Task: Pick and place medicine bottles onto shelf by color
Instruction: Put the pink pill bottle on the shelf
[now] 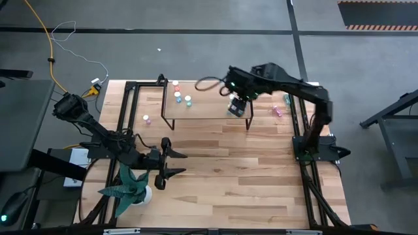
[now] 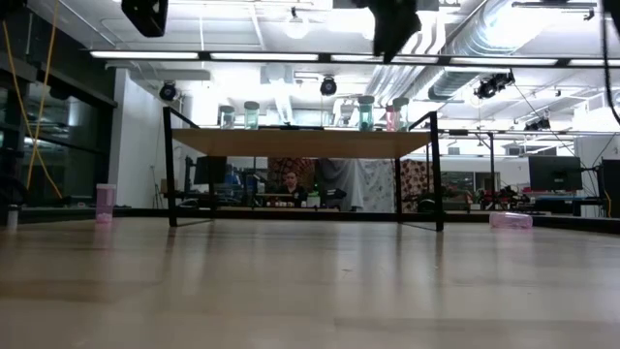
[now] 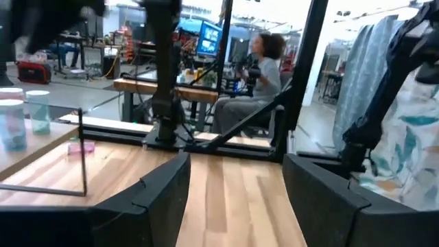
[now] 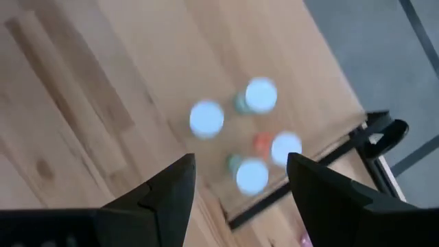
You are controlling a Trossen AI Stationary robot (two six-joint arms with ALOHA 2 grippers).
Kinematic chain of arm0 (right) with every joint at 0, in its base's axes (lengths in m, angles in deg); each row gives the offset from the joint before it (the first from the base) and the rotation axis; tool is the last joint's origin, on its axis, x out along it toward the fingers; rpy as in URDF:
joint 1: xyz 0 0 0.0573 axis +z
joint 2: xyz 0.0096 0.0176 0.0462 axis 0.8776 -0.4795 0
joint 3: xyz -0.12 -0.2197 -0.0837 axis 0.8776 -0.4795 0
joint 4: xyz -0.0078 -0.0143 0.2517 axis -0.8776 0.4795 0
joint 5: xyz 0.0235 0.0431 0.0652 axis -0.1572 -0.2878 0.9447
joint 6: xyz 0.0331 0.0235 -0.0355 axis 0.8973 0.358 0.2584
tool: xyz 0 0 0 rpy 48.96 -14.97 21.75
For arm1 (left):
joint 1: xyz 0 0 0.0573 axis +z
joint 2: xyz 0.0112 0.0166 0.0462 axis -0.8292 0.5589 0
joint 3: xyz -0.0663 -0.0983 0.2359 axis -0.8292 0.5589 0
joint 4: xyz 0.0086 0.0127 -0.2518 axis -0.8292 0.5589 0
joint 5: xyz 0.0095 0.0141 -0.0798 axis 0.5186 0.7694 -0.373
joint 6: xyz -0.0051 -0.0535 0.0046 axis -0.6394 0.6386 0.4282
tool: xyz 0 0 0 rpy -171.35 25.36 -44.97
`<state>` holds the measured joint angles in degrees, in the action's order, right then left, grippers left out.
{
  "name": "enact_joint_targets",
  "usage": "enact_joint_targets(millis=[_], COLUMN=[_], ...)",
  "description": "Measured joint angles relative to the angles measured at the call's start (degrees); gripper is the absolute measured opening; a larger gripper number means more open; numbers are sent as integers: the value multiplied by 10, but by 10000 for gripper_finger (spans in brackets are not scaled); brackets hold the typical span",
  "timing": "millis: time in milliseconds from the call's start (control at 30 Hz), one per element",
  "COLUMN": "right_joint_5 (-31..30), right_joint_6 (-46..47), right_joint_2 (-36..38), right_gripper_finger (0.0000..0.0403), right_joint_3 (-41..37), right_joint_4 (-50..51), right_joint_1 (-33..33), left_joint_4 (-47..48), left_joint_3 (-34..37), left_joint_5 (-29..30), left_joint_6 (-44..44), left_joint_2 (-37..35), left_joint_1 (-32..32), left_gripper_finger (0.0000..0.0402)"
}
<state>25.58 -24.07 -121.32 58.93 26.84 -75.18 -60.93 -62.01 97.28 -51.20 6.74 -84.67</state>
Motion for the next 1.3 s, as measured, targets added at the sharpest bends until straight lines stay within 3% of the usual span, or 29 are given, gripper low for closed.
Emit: enact_joint_targets(millis=[133, 367, 567, 667, 767, 933, 1000, 1133, 1300], right_joint_5=[-6, 12, 1, -62, -111, -113, -105, -32, -36], right_joint_6=[5, 22, 55, 106, 149, 192, 202, 199, 184], right_joint_2=[101, 318, 465, 505, 513, 483, 460, 398, 320], right_gripper_finger=[222, 222, 222, 222, 222, 222, 222, 222, 222], right_joint_3=[-147, -431, -579, -621, -644, -670, -686, -731, -769], right_joint_4=[-57, -225, -355, -360, -313, -268, -260, -259, -289], right_joint_1=[22, 47, 53, 48, 23, -61, -96, -166, -227], left_joint_4=[28, 227, 325, 356, 379, 384, 384, 379, 364], left_joint_3=[0, 0, 0, 0, 0, 0, 0, 0, 0], left_joint_5=[-12, -147, -187, -226, -255, -267, -267, -268, -267], left_joint_6=[-15, 30, -20, -33, -17, 25, 38, 50, 50], left_joint_2=[-34, -185, -286, -322, -340, -337, -330, -311, -283], left_joint_1=[45, 179, 260, 294, 318, 327, 327, 326, 327], left_gripper_finger=[223, 223, 223, 223, 223, 223, 223, 223, 223])
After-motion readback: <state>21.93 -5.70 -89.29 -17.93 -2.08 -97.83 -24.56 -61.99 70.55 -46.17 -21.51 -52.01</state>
